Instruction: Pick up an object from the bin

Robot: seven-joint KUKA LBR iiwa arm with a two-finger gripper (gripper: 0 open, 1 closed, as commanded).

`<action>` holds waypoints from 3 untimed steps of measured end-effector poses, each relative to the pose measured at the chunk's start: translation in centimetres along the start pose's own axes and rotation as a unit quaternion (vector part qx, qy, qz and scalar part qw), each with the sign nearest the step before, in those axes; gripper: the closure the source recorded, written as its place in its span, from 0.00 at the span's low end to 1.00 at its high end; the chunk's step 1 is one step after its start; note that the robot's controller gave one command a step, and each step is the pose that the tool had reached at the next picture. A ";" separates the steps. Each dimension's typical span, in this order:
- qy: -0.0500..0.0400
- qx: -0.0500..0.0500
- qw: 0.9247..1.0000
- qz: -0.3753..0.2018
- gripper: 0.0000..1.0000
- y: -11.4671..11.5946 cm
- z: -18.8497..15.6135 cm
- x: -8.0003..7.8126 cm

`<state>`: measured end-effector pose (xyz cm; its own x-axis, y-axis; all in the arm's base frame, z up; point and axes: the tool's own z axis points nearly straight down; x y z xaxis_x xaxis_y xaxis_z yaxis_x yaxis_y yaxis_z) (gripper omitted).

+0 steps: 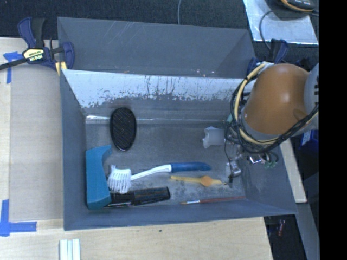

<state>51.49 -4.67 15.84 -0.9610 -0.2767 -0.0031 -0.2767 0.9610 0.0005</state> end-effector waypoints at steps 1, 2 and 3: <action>-0.001 0.001 0.995 -0.097 0.00 4.7 4.5 -0.8; -0.006 0.004 0.986 -0.164 0.00 8.8 8.5 -0.3; -0.006 0.004 0.991 -0.133 0.00 9.9 7.1 -0.8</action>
Offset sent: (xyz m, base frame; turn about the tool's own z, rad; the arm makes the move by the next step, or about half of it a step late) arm -0.0217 0.0826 -0.0844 -0.3260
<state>49.53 5.09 8.80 -0.8543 -0.5196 -0.0135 -0.5195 0.8544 -0.0097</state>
